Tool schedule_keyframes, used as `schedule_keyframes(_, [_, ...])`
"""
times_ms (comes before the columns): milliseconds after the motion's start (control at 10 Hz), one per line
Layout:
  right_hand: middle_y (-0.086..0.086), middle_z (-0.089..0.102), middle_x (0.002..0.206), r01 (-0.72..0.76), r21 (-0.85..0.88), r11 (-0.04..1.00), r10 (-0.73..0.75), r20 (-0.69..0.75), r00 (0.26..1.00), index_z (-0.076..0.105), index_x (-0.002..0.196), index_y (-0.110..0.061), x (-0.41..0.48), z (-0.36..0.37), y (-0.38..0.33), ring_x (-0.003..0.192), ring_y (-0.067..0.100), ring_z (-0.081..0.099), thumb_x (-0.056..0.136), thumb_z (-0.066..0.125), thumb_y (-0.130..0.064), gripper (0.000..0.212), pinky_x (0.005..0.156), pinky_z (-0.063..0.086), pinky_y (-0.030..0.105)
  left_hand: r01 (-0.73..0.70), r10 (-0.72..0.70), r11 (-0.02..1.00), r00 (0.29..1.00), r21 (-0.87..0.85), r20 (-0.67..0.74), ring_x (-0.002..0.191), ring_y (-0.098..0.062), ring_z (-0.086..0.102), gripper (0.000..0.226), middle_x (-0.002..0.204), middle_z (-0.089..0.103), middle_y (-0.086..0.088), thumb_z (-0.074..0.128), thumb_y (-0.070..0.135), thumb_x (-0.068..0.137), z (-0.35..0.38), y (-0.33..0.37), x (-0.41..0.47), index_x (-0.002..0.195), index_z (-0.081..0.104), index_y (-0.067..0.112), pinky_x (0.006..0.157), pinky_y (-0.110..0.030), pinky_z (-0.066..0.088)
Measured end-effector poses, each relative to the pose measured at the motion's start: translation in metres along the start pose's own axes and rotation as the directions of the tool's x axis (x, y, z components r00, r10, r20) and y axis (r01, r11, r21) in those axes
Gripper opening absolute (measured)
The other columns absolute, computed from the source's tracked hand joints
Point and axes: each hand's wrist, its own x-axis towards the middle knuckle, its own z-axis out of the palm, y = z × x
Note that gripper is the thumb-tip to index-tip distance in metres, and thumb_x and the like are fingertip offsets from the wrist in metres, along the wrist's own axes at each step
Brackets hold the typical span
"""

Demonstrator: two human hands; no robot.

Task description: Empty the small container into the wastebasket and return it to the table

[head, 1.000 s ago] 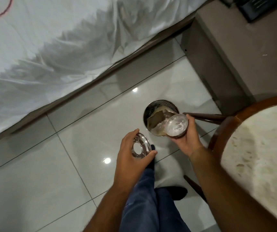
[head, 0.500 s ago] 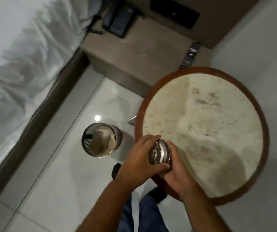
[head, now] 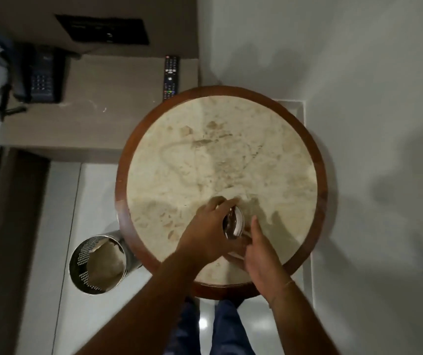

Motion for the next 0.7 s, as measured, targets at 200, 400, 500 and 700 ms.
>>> schedule_keyframes(200, [0.006,0.088,0.112,0.122,0.022,0.992,-0.115,-0.206,0.972,0.074,0.122,-0.020,0.007,-0.042,-0.006,0.106,0.026,0.083,0.113,0.050,-0.047,0.037,0.095,0.063,0.044,0.091,-0.062,0.945,0.993,0.316,-0.100,0.145,-0.039,0.041,0.097,0.169,0.037,-0.009,0.087,0.041,0.081,0.004,0.011,0.061,0.163,0.037,0.027,0.101,-0.058,0.057])
schedule_keyframes(400, [0.019,0.083,0.117,0.182,0.037,0.983,-0.166,-0.264,0.950,0.069,0.131,-0.011,0.017,-0.058,-0.002,0.106,0.032,0.081,0.113,0.053,-0.033,0.032,0.085,0.062,0.040,0.107,-0.058,0.895,0.990,0.433,-0.126,0.142,-0.039,0.042,0.098,0.167,0.038,-0.009,0.084,0.051,0.084,0.014,0.002,0.082,0.165,0.034,0.026,0.100,-0.059,0.057])
schedule_keyframes(500, [0.019,0.081,0.118,0.223,0.013,0.975,-0.211,-0.276,0.938,0.068,0.131,-0.012,0.021,-0.056,-0.002,0.109,0.032,0.079,0.114,0.053,-0.031,0.030,0.087,0.061,0.040,0.103,-0.041,0.872,0.990,0.478,-0.137,0.141,-0.039,0.044,0.104,0.167,0.037,-0.008,0.082,0.057,0.084,0.018,0.000,0.078,0.167,0.028,0.028,0.099,-0.060,0.057])
schedule_keyframes(700, [-0.011,0.071,0.131,0.419,-0.410,0.810,-0.538,-0.235,0.810,0.067,0.130,-0.033,0.012,-0.032,-0.025,0.132,0.017,0.064,0.110,0.061,-0.035,0.020,0.109,0.051,0.033,0.200,-0.126,0.863,0.975,0.465,-0.186,0.164,-0.048,0.014,0.111,0.183,0.005,-0.008,0.049,0.086,0.087,0.000,0.008,0.052,0.169,-0.006,0.037,0.123,-0.073,0.022])
